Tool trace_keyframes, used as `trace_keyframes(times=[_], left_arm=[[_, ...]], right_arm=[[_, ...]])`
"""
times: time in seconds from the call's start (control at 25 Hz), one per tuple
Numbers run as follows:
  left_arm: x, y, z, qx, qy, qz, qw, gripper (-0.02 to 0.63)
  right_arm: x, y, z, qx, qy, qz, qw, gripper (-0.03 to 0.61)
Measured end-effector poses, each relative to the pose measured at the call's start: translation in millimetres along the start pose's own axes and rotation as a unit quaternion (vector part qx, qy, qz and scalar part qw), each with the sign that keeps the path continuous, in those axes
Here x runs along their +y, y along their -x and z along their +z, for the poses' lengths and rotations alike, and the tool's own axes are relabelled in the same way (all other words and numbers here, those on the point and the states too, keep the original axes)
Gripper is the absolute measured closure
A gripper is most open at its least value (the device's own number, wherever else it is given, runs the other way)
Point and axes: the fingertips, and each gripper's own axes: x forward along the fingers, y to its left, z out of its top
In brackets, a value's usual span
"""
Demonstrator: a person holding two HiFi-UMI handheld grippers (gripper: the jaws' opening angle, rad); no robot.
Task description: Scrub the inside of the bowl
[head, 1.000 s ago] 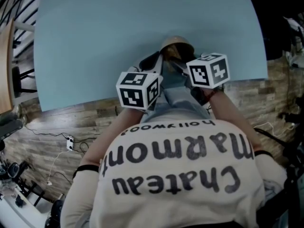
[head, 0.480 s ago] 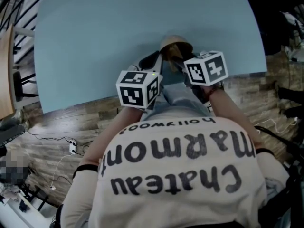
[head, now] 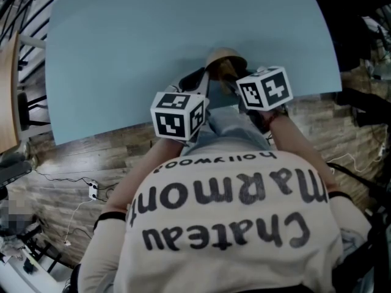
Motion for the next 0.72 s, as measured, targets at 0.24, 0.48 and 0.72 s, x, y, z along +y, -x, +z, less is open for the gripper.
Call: trace_keyframes(times=[0.24,0.48,0.72], left_arm=[[0.6,2.4,-1.1,0.001,-0.005,0.001,1.0,0.603],[-0.9,3.9,-1.9,0.002,-0.009,0.001,1.0,0.603],[-1.4,4.3,-1.0,0.002,-0.011,-0.001,0.9999,0.603]], right_arm=[[-1.2,0.5,-2.5,0.012,0.017,-0.013,1.0,0.515],[-4.8,4.5,-6.0,0.019,0.031,-0.028,0.999,0.515],[-10.3,9.1,-6.6,0.027,0.048,-0.049,0.997,0.515]])
